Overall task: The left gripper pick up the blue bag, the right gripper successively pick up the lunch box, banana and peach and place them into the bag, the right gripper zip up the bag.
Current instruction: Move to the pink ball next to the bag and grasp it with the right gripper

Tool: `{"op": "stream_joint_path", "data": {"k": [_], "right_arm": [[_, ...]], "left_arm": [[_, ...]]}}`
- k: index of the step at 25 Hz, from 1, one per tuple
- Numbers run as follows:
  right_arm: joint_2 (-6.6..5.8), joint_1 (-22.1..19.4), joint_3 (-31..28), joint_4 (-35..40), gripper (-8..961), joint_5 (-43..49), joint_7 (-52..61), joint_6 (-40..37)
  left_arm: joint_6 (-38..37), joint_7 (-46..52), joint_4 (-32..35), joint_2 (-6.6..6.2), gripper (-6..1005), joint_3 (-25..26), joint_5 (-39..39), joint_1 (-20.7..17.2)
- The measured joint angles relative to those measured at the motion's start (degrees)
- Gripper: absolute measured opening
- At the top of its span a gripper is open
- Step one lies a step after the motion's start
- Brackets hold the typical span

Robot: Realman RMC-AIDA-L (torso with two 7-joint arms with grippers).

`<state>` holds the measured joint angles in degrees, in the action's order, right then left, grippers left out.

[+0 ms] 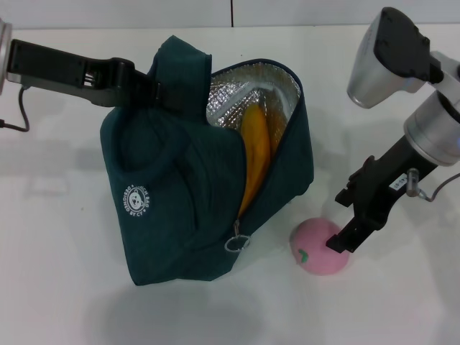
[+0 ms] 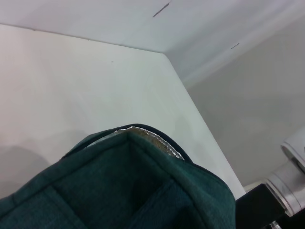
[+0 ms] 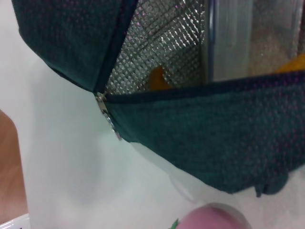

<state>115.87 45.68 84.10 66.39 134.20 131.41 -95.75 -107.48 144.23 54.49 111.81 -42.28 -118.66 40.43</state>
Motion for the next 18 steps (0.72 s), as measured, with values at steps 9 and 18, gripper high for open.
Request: {"op": "stream_joint_path", "data": {"k": [9,18], "right_arm": [[0.23,0.6,4.1,-2.2,858,-0.8,0.0,3.0],[0.24,0.9,7.2,-4.1,796,-2.2,-0.3,5.4]], "left_arm": [[0.1,0.0,-0.1,-0.03,44,0.0,0.0,0.1],[0.1,-0.4,-1.4,-0.21,45,0.0,0.0,0.7]]}}
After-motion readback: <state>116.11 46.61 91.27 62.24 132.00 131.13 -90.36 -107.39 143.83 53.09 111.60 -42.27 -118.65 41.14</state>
